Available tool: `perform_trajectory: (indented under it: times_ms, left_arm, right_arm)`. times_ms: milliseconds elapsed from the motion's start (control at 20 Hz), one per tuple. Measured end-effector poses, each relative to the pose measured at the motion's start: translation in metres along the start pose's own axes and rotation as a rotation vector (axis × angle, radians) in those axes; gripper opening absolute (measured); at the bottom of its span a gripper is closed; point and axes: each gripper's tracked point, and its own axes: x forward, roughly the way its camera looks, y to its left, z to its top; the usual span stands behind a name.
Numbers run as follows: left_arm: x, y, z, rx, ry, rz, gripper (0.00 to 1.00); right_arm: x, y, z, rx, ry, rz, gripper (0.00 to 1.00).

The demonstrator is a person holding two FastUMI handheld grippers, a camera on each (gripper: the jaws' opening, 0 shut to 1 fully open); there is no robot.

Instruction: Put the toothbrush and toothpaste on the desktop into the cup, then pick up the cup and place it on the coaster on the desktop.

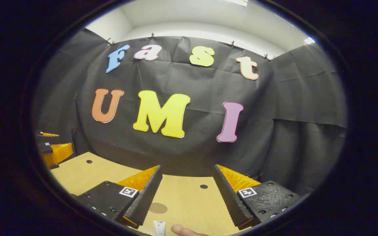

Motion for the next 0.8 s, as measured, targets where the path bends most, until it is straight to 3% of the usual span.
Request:
perform_trajectory:
  times_ms: [350,400,800]
  left_arm:
    - [0.008,-0.001,0.002,0.02,0.005,0.045,0.98]
    - [0.011,-0.004,0.003,0.025,0.004,0.043,0.98]
    - [0.021,-0.013,0.011,0.026,0.007,0.061,0.98]
  right_arm:
    - [0.021,0.012,-0.009,0.001,0.001,0.067,0.92]
    - [0.024,0.013,-0.006,0.004,-0.005,0.077,0.98]
    - [0.035,0.001,0.0,-0.001,-0.005,0.098,0.95]
